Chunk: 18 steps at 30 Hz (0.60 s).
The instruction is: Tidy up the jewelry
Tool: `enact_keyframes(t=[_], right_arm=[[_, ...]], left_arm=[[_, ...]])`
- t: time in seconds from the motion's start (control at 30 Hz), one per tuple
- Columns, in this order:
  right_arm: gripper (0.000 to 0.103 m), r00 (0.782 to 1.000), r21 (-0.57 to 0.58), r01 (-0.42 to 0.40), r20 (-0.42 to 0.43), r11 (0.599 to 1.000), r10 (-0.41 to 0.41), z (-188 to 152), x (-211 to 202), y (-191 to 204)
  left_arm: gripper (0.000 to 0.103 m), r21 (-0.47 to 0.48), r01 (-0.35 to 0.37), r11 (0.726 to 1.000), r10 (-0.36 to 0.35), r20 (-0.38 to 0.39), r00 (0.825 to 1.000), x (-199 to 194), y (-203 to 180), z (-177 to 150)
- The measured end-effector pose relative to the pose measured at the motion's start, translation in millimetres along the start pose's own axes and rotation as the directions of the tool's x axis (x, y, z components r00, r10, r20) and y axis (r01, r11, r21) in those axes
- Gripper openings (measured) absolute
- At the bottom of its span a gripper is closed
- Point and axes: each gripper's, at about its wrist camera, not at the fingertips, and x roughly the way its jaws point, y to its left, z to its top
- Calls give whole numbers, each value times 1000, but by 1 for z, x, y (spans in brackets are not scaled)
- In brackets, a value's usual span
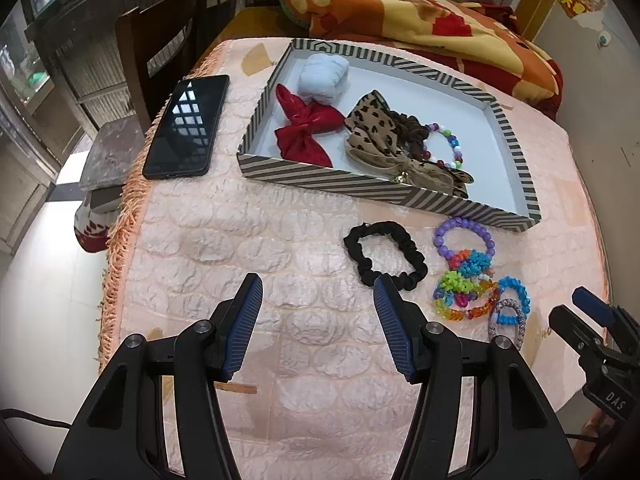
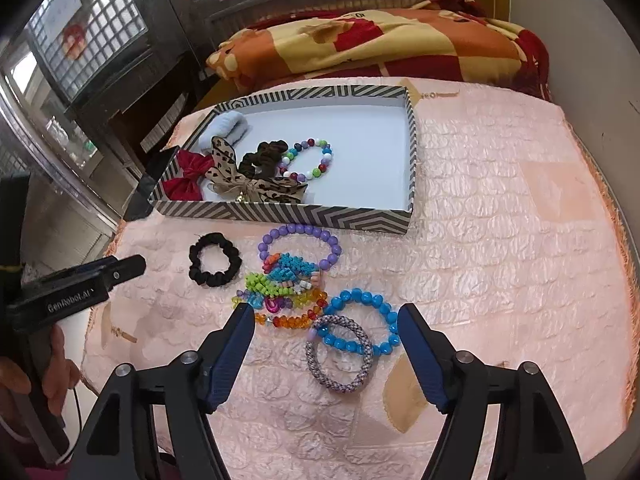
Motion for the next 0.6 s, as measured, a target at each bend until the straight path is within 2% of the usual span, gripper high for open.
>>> enact_keyframes(t=[0.23,0.6], right_arm=[[72,1000,-17,12,14,1000,-12,2,2,7],[71,1000,22,19,5,1000,-19,7,9,3]], left_arm=[[58,14,-3,1000,3,-8,1000,3,-1,1],[58,9,3,1000,-2,-30,1000,11,4,3]])
